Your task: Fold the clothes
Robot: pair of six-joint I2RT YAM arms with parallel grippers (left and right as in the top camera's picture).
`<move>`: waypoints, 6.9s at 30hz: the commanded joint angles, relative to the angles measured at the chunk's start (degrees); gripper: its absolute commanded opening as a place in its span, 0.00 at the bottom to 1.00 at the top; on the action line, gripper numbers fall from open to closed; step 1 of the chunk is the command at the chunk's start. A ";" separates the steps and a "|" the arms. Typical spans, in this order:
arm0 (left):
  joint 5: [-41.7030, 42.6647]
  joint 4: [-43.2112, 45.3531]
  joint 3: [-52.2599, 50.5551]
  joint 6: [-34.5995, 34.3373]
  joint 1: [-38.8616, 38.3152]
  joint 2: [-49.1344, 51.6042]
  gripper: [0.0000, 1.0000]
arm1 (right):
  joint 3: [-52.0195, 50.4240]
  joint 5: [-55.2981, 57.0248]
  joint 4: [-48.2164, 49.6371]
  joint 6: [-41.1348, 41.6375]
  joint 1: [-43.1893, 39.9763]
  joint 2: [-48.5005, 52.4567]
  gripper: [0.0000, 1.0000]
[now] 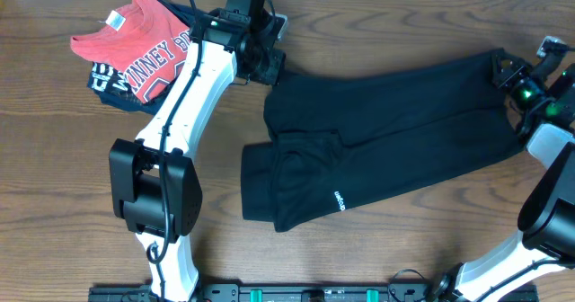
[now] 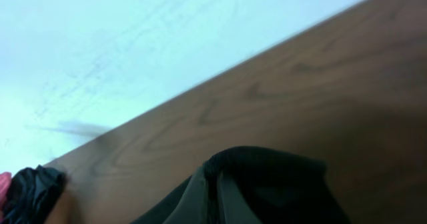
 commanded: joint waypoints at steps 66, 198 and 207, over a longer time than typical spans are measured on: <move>9.14 -22.10 -19.19 -10.01 -21.46 -0.94 0.06 | 0.68 15.67 -30.67 -17.25 -10.19 -0.90 0.08; -0.39 8.35 -33.07 -9.66 -11.91 -5.18 0.36 | 0.31 13.94 -64.74 -13.40 -1.42 -21.57 0.44; -0.39 4.39 -26.03 -9.57 -11.82 -6.67 0.07 | 0.31 14.08 -64.72 -13.40 -1.42 -21.57 0.44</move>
